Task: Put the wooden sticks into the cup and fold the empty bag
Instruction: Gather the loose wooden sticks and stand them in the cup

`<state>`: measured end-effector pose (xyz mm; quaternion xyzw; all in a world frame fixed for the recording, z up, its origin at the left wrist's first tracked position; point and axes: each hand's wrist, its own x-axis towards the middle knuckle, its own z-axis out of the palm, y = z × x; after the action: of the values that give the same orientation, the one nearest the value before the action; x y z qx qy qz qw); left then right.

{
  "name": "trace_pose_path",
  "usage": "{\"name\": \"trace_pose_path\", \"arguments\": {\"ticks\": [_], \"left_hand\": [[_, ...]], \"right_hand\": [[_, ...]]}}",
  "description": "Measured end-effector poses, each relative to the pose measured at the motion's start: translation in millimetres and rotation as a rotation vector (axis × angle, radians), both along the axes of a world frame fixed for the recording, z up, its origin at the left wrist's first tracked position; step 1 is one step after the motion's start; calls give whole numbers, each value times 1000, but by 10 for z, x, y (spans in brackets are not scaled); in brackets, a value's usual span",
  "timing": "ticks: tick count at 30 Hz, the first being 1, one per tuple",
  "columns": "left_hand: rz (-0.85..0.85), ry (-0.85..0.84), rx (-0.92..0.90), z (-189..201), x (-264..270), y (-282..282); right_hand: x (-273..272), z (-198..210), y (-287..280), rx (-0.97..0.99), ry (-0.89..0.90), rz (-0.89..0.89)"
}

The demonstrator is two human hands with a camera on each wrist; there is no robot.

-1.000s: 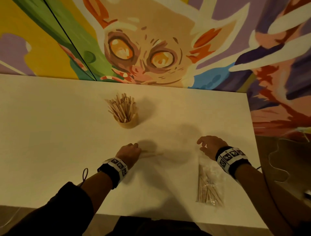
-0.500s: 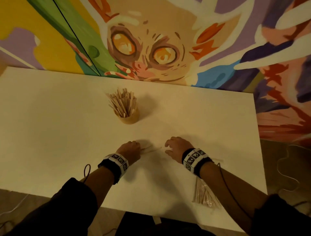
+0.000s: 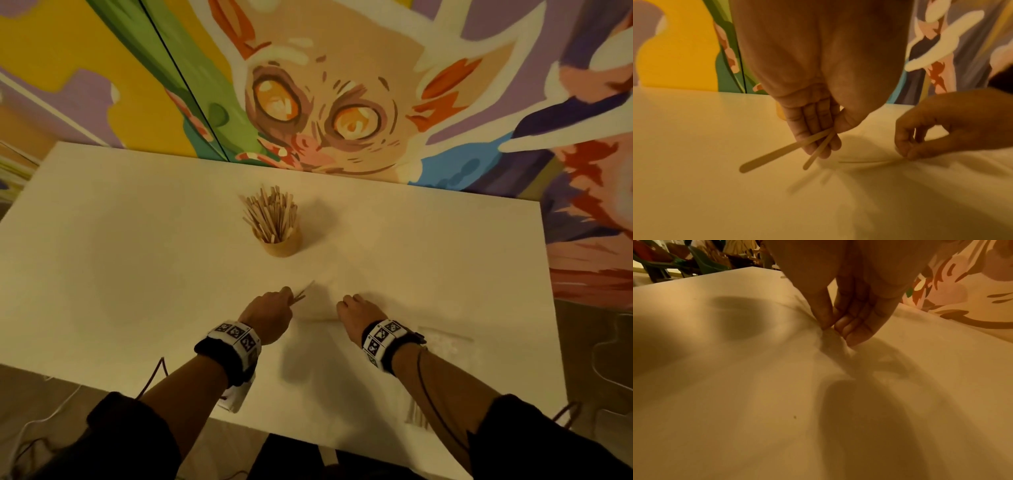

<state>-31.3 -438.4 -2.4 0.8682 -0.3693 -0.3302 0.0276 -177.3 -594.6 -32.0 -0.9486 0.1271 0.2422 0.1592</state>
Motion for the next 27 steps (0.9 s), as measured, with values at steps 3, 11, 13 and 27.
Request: {"name": "trace_pose_path", "arguments": {"ticks": [3,11,13,27], "left_hand": [[93,84,-116,74,-41,21],[377,283,-573,497,29,-33],[421,298,-710,616,141,-86],[575,16,-959,842,1034,-500]], "right_hand": [[-54,18,2,48,11,-90],[-61,229,-42,751,-304,-836],[86,399,-48,1048,-393,-980],[1517,1042,-14,658,-712,-1040]]}}
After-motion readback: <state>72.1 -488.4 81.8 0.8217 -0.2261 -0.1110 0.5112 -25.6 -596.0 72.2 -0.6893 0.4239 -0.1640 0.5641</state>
